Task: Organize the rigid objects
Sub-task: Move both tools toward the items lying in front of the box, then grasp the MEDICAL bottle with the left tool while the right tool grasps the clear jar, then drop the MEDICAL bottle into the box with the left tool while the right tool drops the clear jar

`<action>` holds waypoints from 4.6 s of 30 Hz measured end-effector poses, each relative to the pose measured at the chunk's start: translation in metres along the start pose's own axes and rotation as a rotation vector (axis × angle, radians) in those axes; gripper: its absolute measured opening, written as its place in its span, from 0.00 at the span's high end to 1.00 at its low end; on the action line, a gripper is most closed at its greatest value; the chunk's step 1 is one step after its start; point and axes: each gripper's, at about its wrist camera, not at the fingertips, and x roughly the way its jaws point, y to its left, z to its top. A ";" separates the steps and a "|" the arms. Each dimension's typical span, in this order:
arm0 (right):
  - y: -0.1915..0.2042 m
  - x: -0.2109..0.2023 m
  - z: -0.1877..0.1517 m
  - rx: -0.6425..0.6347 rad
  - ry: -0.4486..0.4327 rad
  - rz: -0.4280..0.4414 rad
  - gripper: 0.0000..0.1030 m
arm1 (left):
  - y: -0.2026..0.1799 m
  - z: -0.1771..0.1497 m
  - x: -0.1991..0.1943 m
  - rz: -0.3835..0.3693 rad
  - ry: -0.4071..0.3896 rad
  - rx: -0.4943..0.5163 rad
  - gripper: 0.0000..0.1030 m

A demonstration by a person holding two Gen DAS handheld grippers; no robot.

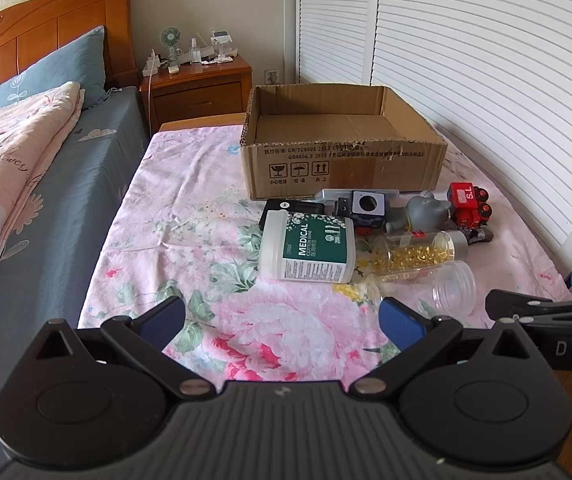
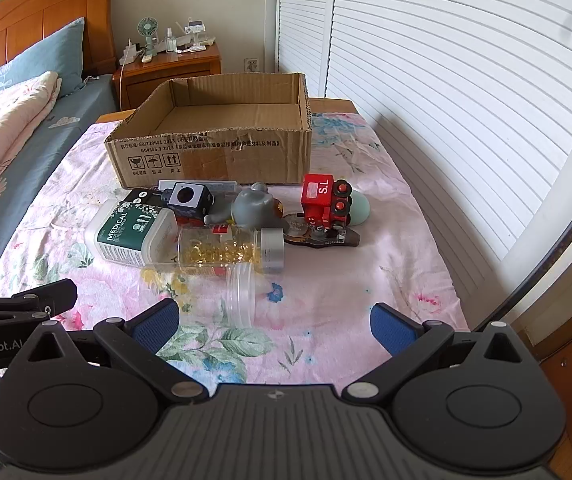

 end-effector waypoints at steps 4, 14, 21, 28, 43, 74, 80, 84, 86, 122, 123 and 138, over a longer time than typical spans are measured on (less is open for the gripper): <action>0.000 0.001 0.001 0.000 0.001 -0.001 0.00 | 0.001 0.000 0.000 -0.002 0.001 0.000 0.01; 0.001 0.002 0.001 0.000 0.003 -0.002 0.00 | 0.002 0.000 0.001 -0.002 -0.001 0.001 0.01; 0.002 0.004 0.002 -0.003 0.003 -0.002 0.00 | 0.005 0.005 0.008 -0.004 0.000 0.007 0.01; 0.006 0.011 0.007 -0.006 0.010 0.018 0.00 | 0.008 0.007 0.015 -0.014 0.001 0.011 0.01; 0.013 0.042 0.014 0.019 0.069 0.100 0.00 | 0.038 0.010 0.037 -0.016 0.008 -0.040 0.01; 0.017 0.095 0.017 0.033 0.195 0.039 0.00 | -0.001 0.045 0.103 -0.171 0.034 0.134 0.01; -0.005 0.094 0.014 0.065 0.183 0.028 0.00 | -0.004 0.039 0.127 -0.139 0.072 0.129 0.01; -0.003 0.096 0.015 0.061 0.175 0.035 0.00 | -0.003 0.037 0.132 -0.142 0.073 0.123 0.01; 0.001 0.098 0.016 0.052 0.169 0.042 0.00 | -0.004 0.037 0.134 -0.140 0.070 0.125 0.03; -0.004 0.053 0.071 -0.133 -0.006 0.129 0.08 | 0.008 0.103 0.083 -0.222 -0.003 0.210 0.20; -0.004 0.053 0.078 -0.134 -0.020 0.138 0.08 | 0.007 0.111 0.085 -0.223 -0.013 0.212 0.20; -0.004 0.093 0.165 -0.136 -0.079 0.174 0.08 | -0.018 0.216 0.185 -0.128 -0.036 0.199 0.20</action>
